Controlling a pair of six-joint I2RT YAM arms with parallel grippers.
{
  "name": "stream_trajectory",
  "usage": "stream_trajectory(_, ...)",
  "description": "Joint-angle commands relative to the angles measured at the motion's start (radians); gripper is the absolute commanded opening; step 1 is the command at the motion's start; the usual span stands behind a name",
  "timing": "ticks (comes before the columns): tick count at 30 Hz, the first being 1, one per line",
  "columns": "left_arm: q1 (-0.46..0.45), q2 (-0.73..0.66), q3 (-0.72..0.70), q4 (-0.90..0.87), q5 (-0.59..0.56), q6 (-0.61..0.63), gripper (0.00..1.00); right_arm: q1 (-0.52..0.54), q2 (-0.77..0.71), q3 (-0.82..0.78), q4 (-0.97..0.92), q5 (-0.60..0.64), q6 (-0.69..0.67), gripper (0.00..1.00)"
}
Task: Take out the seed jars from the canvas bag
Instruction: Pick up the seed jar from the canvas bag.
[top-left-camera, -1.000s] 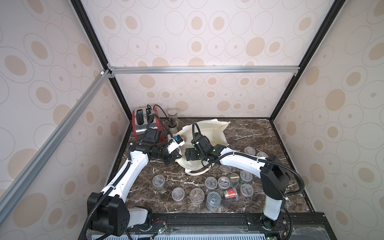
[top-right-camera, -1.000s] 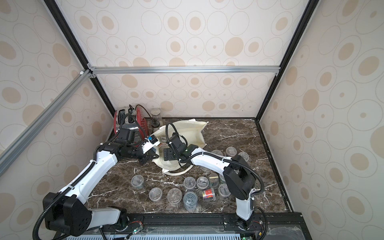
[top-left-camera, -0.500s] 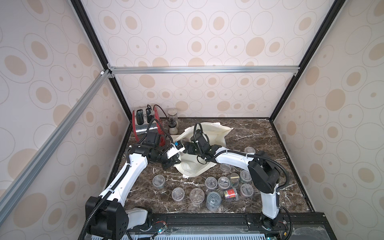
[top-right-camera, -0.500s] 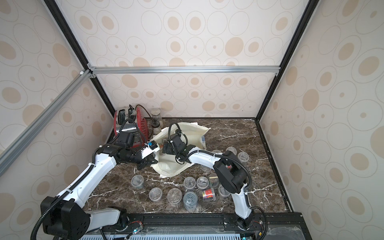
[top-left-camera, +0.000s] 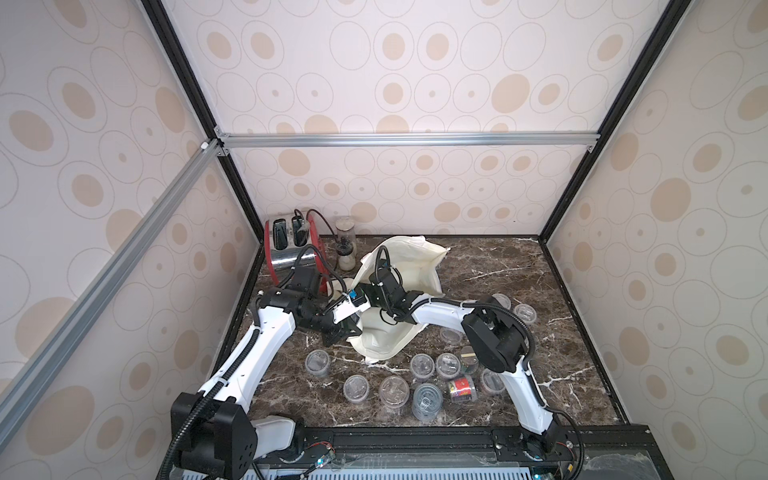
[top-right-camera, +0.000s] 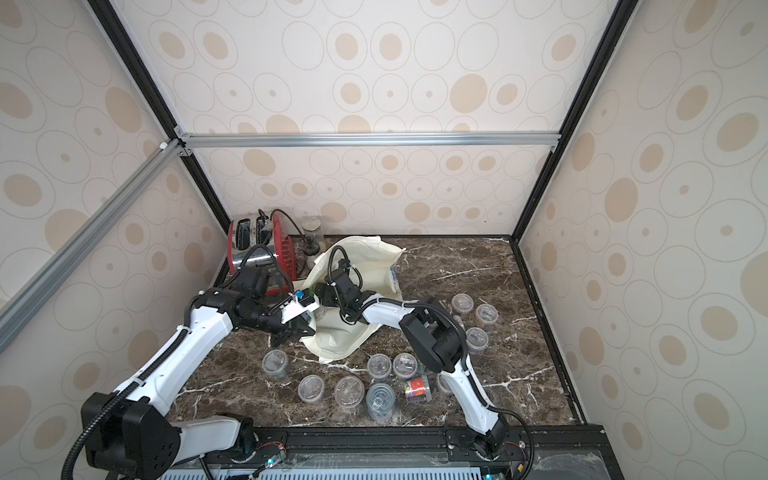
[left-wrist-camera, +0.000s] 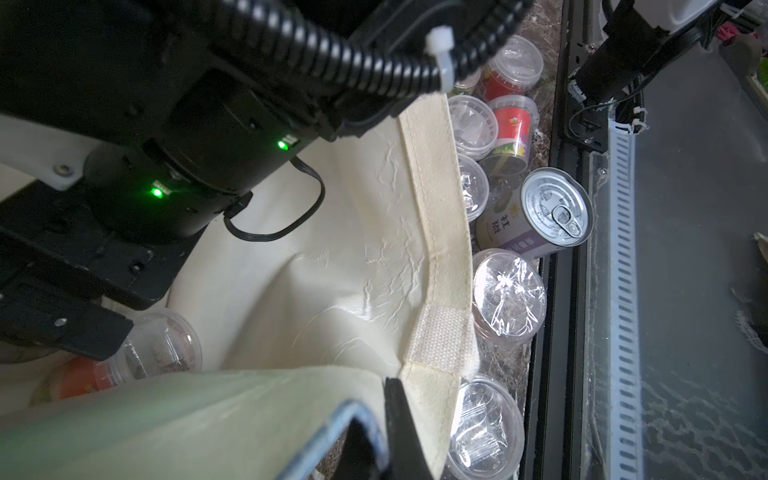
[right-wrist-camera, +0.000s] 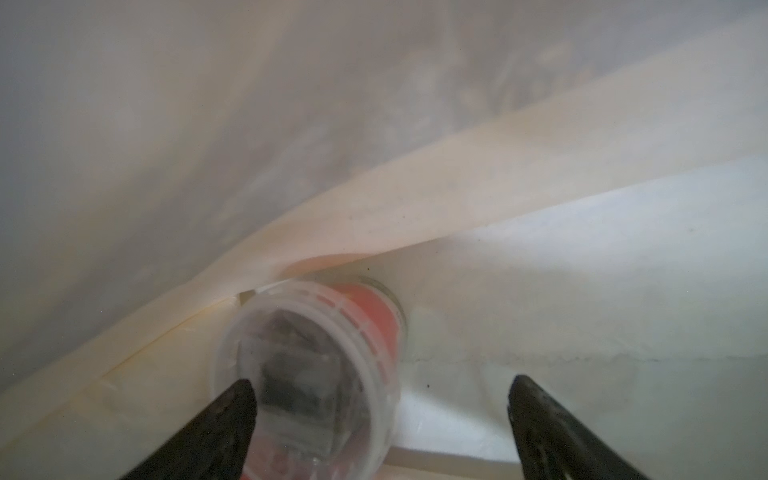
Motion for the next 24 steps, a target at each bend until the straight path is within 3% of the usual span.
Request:
stream_trajectory(1,-0.003,-0.015,0.027,-0.050,0.025,0.045,0.00,-0.007,0.036,0.009,0.087,-0.094,-0.031,0.96)
stream_trajectory(4,-0.003,-0.019,0.032,-0.051,0.020,0.044,0.00,-0.010,0.060,-0.003,0.173,-0.179,-0.014,0.91)
stream_trajectory(8,-0.003,-0.022,0.033,-0.062,0.035,0.045,0.00,-0.009,0.045,0.012,0.022,-0.055,-0.006,0.85)
stream_trajectory(11,-0.003,-0.021,0.036,-0.067,0.010,0.044,0.00,-0.019,-0.005,-0.070,0.024,0.031,-0.011,0.83)
stream_trajectory(19,-0.003,-0.030,0.027,-0.068,0.009,0.044,0.00,-0.077,-0.133,-0.227,0.026,0.060,-0.053,0.83)
stream_trajectory(24,-0.003,-0.029,0.023,-0.070,0.016,0.058,0.00,-0.084,-0.185,-0.243,-0.021,0.085,-0.093,0.84)
